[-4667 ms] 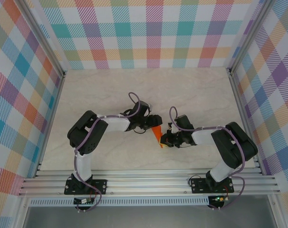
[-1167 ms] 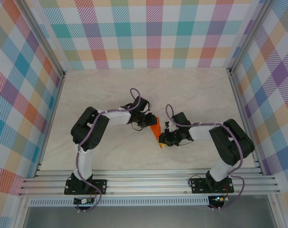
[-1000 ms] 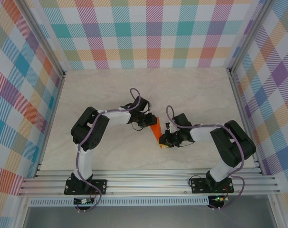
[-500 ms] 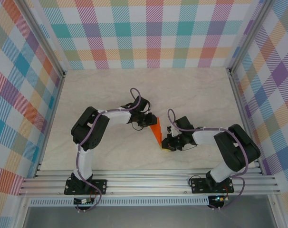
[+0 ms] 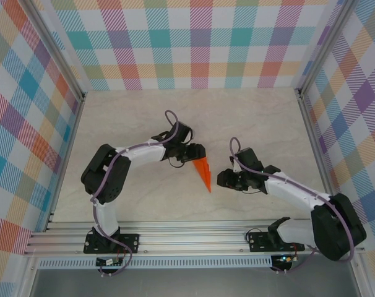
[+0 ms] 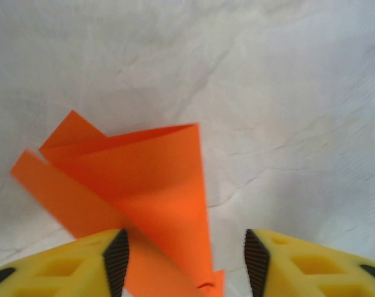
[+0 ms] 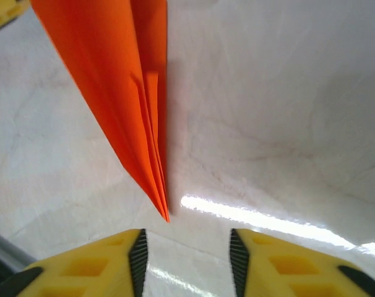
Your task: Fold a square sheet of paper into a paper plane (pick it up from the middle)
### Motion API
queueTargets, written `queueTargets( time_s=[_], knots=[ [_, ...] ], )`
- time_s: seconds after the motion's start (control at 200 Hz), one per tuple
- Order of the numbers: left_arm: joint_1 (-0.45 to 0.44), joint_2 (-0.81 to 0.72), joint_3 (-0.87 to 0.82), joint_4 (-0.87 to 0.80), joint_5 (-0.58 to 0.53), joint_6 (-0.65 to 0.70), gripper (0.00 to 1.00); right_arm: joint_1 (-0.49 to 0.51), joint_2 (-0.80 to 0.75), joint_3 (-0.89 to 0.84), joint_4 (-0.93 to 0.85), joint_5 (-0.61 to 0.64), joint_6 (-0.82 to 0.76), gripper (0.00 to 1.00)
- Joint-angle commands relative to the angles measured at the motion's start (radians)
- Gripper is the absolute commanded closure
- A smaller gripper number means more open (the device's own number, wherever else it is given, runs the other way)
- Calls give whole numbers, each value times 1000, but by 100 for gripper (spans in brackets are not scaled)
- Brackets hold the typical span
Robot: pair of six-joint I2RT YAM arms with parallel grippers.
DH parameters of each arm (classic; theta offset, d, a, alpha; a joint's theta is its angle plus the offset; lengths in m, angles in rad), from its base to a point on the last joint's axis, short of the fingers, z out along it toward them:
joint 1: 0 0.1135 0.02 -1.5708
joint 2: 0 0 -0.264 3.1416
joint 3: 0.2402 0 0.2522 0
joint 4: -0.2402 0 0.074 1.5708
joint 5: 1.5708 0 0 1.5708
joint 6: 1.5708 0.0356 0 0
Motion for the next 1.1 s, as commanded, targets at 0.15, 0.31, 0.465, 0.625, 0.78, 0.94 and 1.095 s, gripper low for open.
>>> queueTargets(
  time_s=[0.15,0.31,0.465,0.625,0.78,0.94,1.095],
  knots=[
    [-35,-172,-112,-70,-142,-97,36,2,-102,-36,36,174,45,40],
    [-76,-187,-150,-83,-189,-149,35,1,-88,-65,93,146,28,36],
    [-102,-167,-153,-74,-211,-182,35,1,-64,-49,61,134,1,35],
    [-119,-136,-131,-81,-220,-189,35,2,-64,-50,53,133,1,33],
    [-126,-114,-120,-75,-215,-195,36,1,-51,-47,87,63,-9,36],
    [-127,-94,-96,-71,-211,-193,36,0,16,-31,143,-60,-26,40],
    [-128,-82,-77,-75,-214,-193,37,1,90,-6,158,-112,-22,42]
  ],
)
